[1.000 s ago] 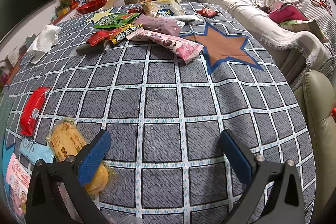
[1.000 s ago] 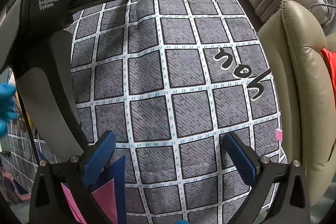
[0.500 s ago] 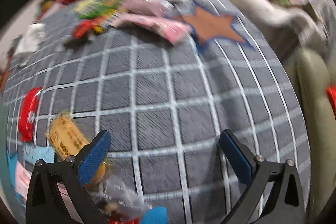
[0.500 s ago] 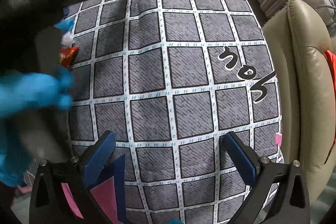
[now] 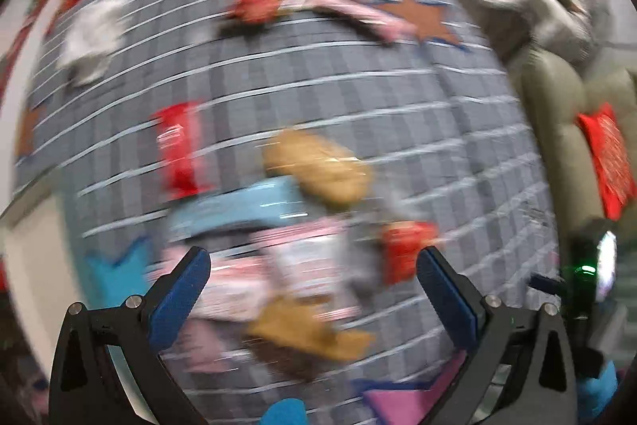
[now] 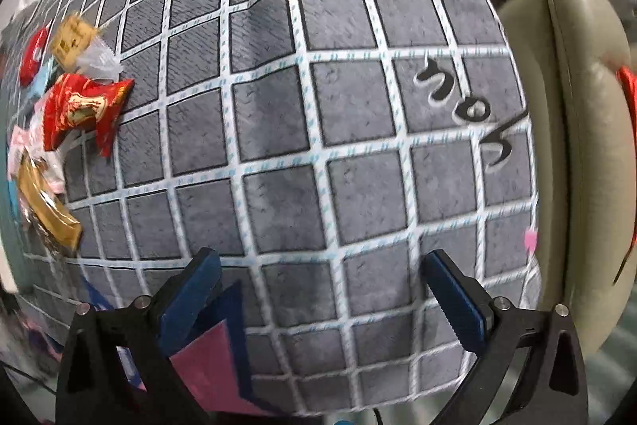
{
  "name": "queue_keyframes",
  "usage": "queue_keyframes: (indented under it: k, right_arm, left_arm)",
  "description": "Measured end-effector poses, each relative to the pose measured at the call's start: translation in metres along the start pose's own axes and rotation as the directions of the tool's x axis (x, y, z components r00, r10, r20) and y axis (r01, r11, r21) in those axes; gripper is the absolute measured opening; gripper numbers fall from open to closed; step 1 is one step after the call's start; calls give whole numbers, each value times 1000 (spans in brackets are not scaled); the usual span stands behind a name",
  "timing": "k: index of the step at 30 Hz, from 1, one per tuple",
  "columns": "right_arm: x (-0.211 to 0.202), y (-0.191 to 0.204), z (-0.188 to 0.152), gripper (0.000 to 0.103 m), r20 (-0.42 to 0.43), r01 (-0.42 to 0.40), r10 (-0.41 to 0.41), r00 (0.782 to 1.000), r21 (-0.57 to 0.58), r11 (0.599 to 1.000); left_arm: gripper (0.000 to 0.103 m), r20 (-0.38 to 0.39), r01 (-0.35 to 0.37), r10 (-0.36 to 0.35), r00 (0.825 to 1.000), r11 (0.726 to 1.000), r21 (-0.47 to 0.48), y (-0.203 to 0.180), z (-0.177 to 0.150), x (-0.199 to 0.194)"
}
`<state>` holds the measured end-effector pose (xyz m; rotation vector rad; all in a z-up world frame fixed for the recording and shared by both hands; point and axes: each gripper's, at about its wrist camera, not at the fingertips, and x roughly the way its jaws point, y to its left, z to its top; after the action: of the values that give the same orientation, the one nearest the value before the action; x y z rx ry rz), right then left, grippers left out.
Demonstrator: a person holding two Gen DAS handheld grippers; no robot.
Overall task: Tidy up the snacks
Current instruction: 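Grasp the red bar with the left tool while the right tool grasps the yellow cake packet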
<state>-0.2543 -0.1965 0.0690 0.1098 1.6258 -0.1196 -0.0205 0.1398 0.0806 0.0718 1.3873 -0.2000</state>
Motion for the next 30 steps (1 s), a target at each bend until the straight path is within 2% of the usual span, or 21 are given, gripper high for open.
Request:
queue_keyframes:
  k: [3, 6, 12, 15, 17, 20, 23, 26, 30]
  right_arm:
    - [-6, 17, 3, 103, -7, -4, 4, 1000, -21, 1000]
    - [-17, 34, 17, 103, 26, -3, 4, 1000, -59, 998]
    - [-54, 70, 79, 103, 197, 36, -6, 980, -152, 988]
    - [-57, 100, 120, 103, 232, 46, 10, 973, -233, 971]
    - [-52, 119, 139, 103, 219, 46, 18, 976, -283, 958]
    - [-26, 158, 147, 103, 195, 73, -2, 981, -358, 931]
    - [-3, 182, 164, 103, 160, 82, -17, 987, -410, 908]
    - [12, 201, 185, 103, 144, 85, -22, 989, -447, 890]
    - [33, 225, 196, 103, 136, 74, -11, 991, -464, 883]
  left_arm:
    - [103, -36, -53, 50, 998, 995, -79, 40, 9, 8]
    - [103, -48, -91, 86, 995, 990, -109, 69, 26, 16]
    - [103, -80, -117, 107, 991, 983, -140, 92, 55, 51]
    - [103, -107, -121, 104, 989, 978, -169, 100, 59, 67]
    - [103, -111, -121, 101, 989, 975, -186, 109, 59, 75]
    - [103, -120, -133, 111, 986, 972, -192, 129, 54, 89]
    - [103, -116, -93, 70, 991, 974, -207, 152, 41, 95]
    - [103, -105, -85, 65, 992, 978, -190, 172, 36, 101]
    - [103, -85, -75, 60, 995, 981, -180, 175, 51, 109]
